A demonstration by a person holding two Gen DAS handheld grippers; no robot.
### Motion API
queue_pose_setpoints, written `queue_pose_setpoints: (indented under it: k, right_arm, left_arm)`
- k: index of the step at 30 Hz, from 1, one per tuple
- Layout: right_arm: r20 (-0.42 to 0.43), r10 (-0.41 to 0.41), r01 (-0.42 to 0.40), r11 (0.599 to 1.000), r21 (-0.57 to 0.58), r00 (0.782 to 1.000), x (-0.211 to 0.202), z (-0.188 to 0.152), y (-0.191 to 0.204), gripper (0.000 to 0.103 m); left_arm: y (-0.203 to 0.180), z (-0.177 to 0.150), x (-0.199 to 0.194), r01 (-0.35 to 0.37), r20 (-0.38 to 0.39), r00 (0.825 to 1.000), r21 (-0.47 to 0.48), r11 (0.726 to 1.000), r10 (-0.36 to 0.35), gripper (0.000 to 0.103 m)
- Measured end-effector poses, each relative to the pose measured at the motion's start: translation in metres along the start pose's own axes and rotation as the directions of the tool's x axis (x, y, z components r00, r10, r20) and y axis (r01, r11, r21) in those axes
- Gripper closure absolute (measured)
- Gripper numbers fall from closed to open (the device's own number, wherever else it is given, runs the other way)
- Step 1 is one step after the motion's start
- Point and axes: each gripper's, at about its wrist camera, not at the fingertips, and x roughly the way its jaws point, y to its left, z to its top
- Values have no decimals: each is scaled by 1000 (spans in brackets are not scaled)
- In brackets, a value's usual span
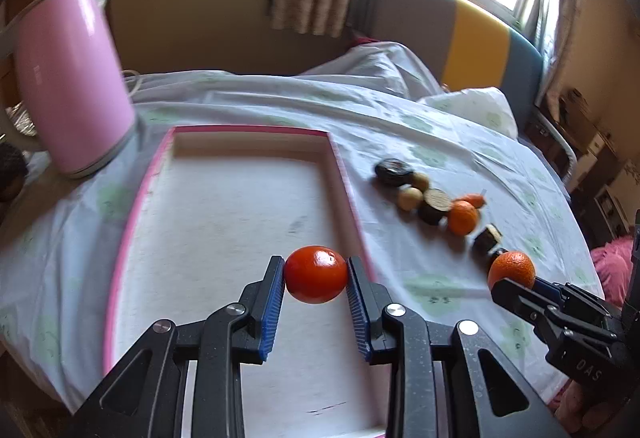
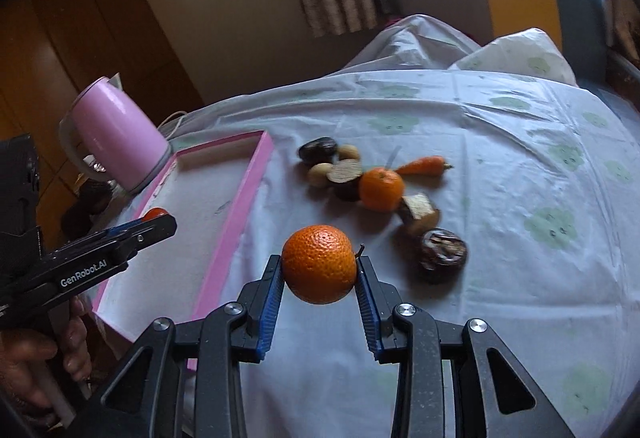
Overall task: Organize fruits
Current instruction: 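Carry both into the tray and open the right and left grippers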
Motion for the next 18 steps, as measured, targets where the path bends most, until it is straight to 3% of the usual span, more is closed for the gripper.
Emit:
queue_pose_setpoints:
  k: [7,18]
  right_arm:
    - [-67,72,-80,988,-129,995,32,11,64,67]
    - [-118,91,-111,978,-179,989,67,21,117,63]
  left_arm:
    - [43,-7,-7,-60,13,998,-84,995,61,72]
    - [70,-16,-12,-91,13,995,-144,985,94,70]
